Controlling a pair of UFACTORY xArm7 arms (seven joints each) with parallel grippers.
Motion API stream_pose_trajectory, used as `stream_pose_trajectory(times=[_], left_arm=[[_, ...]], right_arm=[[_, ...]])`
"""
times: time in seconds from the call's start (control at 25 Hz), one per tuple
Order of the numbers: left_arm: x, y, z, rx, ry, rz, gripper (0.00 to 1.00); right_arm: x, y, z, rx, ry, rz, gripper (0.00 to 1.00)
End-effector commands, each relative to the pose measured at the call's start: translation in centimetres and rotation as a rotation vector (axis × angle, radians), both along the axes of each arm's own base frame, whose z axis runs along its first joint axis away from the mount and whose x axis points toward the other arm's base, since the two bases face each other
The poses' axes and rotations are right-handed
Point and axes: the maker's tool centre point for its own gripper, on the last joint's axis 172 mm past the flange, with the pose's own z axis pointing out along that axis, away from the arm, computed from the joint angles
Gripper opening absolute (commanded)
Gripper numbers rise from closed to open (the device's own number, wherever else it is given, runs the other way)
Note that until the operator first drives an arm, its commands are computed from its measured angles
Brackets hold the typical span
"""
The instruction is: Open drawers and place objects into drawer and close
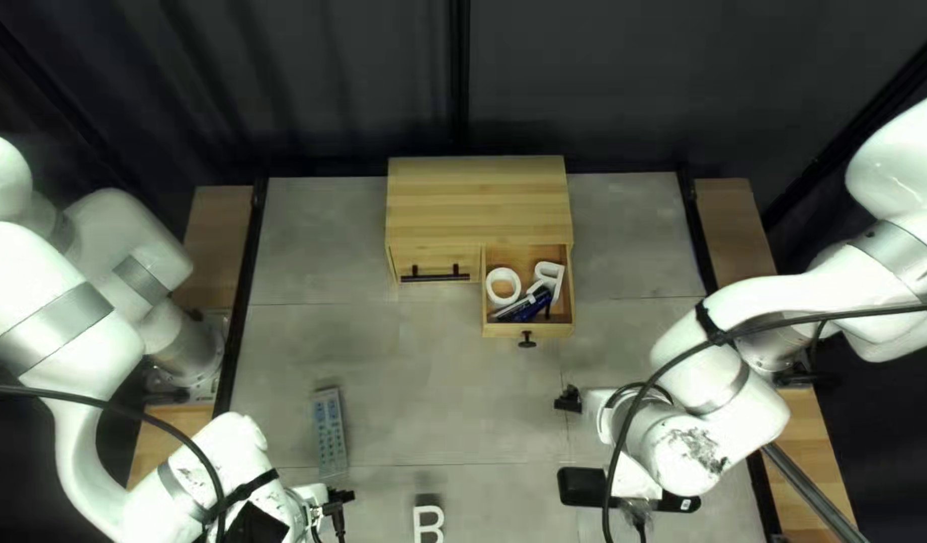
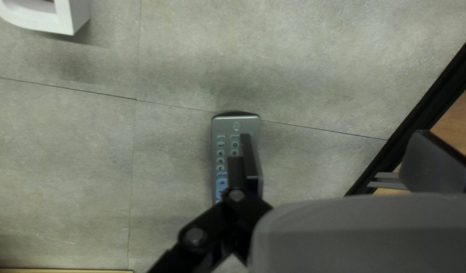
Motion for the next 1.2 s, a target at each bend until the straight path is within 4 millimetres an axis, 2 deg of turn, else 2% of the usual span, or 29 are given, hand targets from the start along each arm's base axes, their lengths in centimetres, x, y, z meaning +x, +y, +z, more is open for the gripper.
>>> stream_pose_trajectory(times=[0.04, 0.2, 0.36, 0.6, 0.72, 1.08, 1.2], left_arm=[[0.0, 0.0, 0.0, 0.000, 0.000, 0.000, 1.00], [0.0, 0.0, 0.0, 0.000, 0.000, 0.000, 1.00], [0.0, 0.0, 0.0, 0.000, 0.000, 0.000, 1.00], [0.0, 0.0, 0.0, 0.000, 0.000, 0.000, 1.00], [0.0, 0.0, 0.0, 0.000, 0.000, 0.000, 1.00], [0.0, 0.0, 0.0, 0.000, 0.000, 0.000, 1.00], [0.0, 0.0, 0.0, 0.000, 0.000, 0.000, 1.00]], right_arm=[[-0.1, 0.5, -0.2, -0.020, -0.008, 0.035, 1.00], [1.2, 0.0, 0.2, -0.062, -0.036, 0.097, 1.00], [2.2, -1.3, -0.6, -0.095, -0.034, 0.114, 1.00], [3.7, -4.0, -1.6, -0.086, -0.034, 0.057, 1.00], [4.6, -4.6, -2.1, -0.084, -0.027, 0.032, 1.00], [7.6, -4.6, -2.5, -0.074, -0.006, -0.008, 1.00], [8.2, -4.4, -3.4, -0.065, -0.008, 0.008, 1.00]])
